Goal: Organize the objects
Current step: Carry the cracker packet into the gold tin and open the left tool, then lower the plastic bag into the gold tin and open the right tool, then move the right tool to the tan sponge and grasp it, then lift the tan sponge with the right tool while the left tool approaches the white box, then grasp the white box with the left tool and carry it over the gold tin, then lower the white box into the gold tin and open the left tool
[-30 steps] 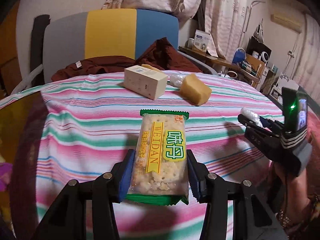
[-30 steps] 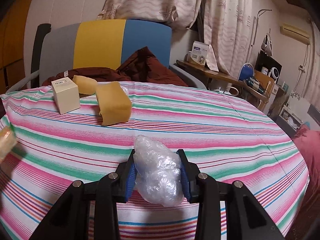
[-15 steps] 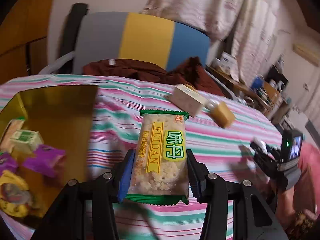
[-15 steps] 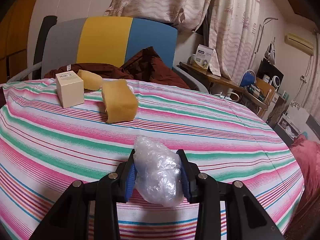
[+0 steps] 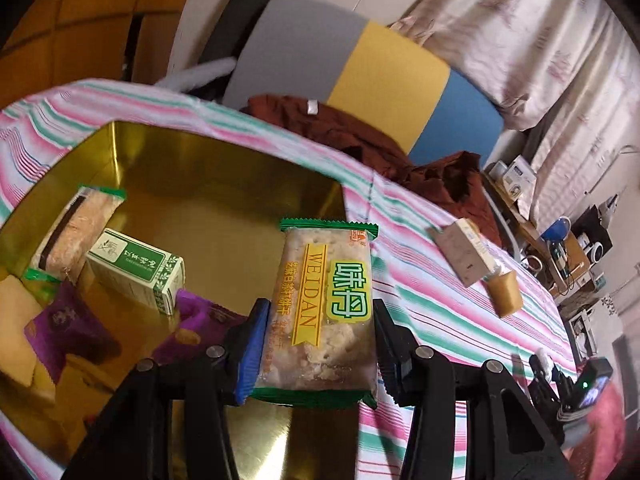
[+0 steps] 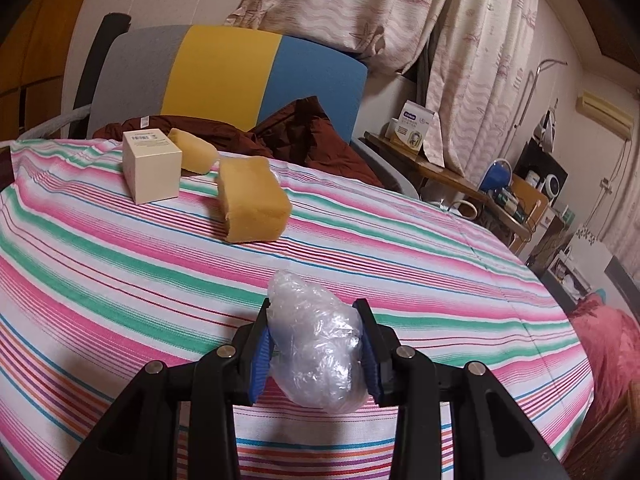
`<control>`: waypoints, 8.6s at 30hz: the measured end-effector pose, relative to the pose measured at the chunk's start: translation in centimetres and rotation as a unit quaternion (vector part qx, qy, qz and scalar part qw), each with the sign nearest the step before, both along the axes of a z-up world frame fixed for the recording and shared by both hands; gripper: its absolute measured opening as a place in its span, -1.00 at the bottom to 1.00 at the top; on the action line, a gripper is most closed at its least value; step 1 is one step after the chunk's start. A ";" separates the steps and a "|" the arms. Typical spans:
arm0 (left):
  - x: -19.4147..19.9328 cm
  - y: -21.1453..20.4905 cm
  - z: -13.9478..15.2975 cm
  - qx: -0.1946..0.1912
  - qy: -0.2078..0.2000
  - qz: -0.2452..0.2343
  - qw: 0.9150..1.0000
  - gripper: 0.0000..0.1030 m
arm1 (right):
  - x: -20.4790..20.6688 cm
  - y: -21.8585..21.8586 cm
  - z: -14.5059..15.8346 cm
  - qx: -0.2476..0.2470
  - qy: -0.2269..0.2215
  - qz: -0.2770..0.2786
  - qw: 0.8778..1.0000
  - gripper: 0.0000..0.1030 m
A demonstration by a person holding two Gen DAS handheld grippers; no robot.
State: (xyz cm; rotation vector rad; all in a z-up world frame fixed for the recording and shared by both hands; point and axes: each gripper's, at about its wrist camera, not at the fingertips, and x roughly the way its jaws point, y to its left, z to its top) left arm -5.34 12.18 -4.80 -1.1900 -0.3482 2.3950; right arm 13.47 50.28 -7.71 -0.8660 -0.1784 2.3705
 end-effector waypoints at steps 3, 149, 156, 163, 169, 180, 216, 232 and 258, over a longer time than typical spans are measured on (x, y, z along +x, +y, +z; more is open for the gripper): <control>-1.5 -0.1 -0.7 -0.011 -0.027 0.006 1.000 -0.03 | -0.3 -0.4 -0.1 0.008 -0.006 0.004 1.000 -0.27; 7.3 13.1 2.1 -0.123 0.045 -0.138 0.982 1.00 | -10.8 0.7 0.7 -0.152 -0.007 0.068 0.986 0.06; 4.8 17.8 1.2 -0.153 0.066 -0.140 0.976 1.00 | -10.3 1.7 -0.1 -0.149 -0.002 0.026 0.989 0.06; 1.1 22.9 1.6 -0.157 0.104 -0.125 0.974 1.00 | -9.7 1.6 0.0 -0.131 0.013 0.013 0.991 0.06; -2.4 27.3 1.7 -0.172 0.128 -0.112 0.970 0.99 | -8.5 3.6 0.1 -0.160 0.048 -0.029 0.986 0.07; -4.8 32.9 -1.9 -0.217 0.151 -0.132 0.955 0.99 | -8.2 4.4 -0.5 -0.179 0.054 -0.041 0.982 0.07; 1.8 20.6 -3.2 -0.156 0.135 -0.088 0.975 -0.03 | -8.6 0.3 1.1 -0.075 0.067 0.017 0.995 0.06; 0.9 9.3 2.8 -0.079 0.119 -0.027 0.989 -0.03 | -9.2 -1.4 1.0 -0.034 0.049 0.038 0.998 0.06; -13.5 -6.6 -2.3 -0.177 -0.047 0.061 0.981 -0.02 | -10.1 -3.1 0.5 0.001 0.018 0.059 0.998 0.06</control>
